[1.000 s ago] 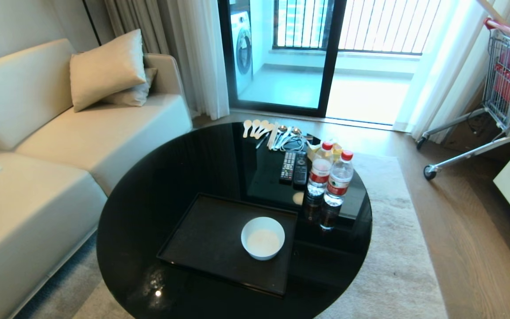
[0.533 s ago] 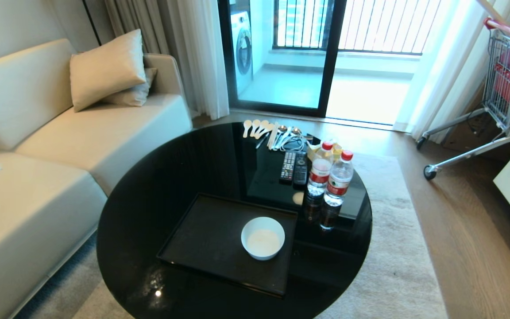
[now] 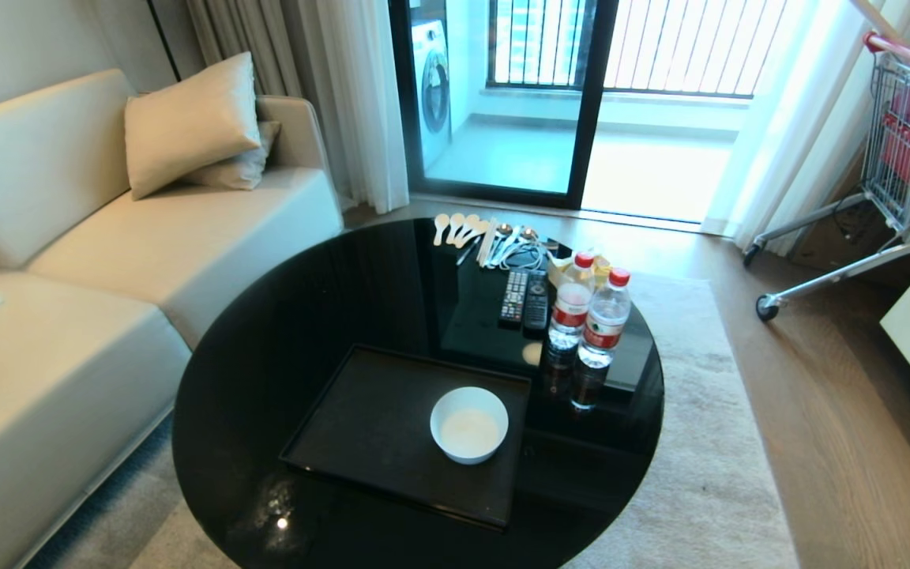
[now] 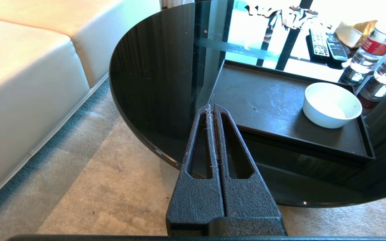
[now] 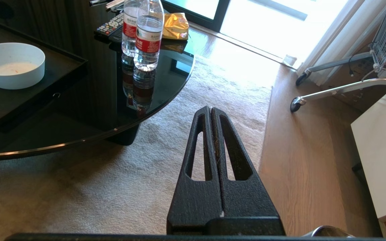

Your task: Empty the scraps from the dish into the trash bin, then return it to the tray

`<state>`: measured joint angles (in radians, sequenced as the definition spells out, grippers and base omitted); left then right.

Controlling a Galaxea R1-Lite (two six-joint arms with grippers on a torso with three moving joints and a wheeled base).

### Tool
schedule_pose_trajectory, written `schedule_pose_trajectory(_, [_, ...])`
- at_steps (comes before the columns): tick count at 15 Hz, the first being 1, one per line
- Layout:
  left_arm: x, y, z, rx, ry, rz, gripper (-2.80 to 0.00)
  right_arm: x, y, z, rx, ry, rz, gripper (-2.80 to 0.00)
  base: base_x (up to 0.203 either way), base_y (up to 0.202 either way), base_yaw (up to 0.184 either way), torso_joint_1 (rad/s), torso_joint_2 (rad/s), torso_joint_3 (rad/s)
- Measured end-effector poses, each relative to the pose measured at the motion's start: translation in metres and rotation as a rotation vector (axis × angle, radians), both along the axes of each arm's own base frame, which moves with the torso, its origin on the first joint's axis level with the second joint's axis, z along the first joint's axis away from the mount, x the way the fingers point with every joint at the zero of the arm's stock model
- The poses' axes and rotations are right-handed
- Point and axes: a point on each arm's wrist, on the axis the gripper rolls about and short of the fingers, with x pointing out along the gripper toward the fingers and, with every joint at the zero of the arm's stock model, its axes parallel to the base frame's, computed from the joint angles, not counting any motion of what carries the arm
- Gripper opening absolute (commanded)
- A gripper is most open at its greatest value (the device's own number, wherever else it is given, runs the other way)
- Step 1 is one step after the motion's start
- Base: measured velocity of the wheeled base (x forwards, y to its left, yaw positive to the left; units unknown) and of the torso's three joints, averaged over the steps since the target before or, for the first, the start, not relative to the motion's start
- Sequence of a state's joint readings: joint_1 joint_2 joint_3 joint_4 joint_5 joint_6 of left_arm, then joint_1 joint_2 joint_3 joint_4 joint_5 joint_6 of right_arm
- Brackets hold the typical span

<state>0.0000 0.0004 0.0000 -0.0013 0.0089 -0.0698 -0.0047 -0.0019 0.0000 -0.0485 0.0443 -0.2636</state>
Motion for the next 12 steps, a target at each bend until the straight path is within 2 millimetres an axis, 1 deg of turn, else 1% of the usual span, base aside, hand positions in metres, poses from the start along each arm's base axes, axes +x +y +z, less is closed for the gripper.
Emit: schedule_pose_trajectory(12, [0.0,0.0,0.0,0.0,0.0,0.0,-2.8,0.0,0.0002,0.0,0.002,0.0,0.01,-2.8,0.0,0.0,0.0,0.0,0.0,0.0])
